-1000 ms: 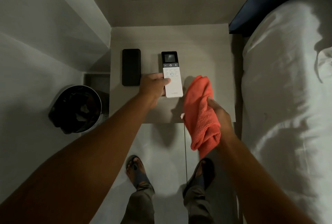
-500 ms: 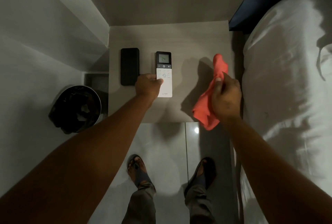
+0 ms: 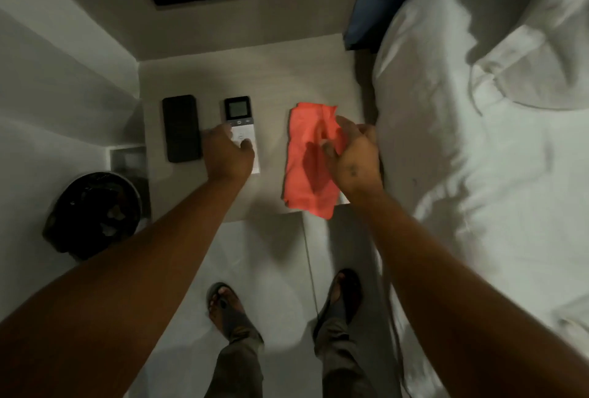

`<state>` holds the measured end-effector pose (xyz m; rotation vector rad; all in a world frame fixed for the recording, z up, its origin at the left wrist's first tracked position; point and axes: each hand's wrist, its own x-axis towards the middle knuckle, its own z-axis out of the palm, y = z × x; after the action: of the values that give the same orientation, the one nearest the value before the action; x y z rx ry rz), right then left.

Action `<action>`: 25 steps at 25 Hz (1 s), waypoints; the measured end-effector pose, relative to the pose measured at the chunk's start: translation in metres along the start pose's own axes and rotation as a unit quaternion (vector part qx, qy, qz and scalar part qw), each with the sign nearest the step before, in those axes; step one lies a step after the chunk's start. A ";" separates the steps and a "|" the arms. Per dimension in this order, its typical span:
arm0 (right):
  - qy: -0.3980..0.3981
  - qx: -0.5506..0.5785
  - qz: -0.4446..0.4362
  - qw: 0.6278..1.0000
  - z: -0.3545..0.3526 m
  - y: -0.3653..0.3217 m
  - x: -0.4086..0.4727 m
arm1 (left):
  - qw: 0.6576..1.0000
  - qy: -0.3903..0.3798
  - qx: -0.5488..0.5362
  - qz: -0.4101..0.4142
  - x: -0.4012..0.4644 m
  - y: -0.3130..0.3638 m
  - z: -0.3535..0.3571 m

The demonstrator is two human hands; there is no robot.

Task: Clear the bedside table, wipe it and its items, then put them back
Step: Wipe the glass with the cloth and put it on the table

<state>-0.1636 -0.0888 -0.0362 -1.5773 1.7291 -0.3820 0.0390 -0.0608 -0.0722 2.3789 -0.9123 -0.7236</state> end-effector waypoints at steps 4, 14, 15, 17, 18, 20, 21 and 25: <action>0.220 0.086 0.037 0.971 -0.121 0.021 -0.057 | 0.976 -0.038 -0.031 0.212 -0.092 0.091 0.044; 0.260 0.096 0.440 0.854 -0.296 0.168 -0.202 | 0.723 -0.520 0.178 0.419 -0.369 0.260 0.129; 0.260 0.149 0.439 0.847 -0.292 0.170 -0.203 | 0.717 -0.509 0.199 0.432 -0.373 0.255 0.131; 0.276 0.173 0.425 0.844 -0.286 0.170 -0.202 | 0.730 -0.484 0.188 0.444 -0.380 0.248 0.133; 0.287 0.166 0.421 0.844 -0.284 0.169 -0.200 | 0.737 -0.470 0.181 0.451 -0.382 0.248 0.133; 0.301 0.133 0.414 0.849 -0.282 0.164 -0.196 | 0.747 -0.462 0.160 0.451 -0.382 0.247 0.128; 0.304 0.113 0.406 0.854 -0.281 0.158 -0.194 | 0.750 -0.459 0.140 0.455 -0.378 0.246 0.125; 0.276 0.041 0.310 0.909 -0.264 0.103 -0.171 | 0.819 -0.481 0.032 0.310 -0.331 0.227 0.107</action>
<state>-0.4273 0.0244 0.1288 -0.8095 2.4897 -0.5985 -0.3408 -0.0013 0.0840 1.4548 -1.9871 -1.6310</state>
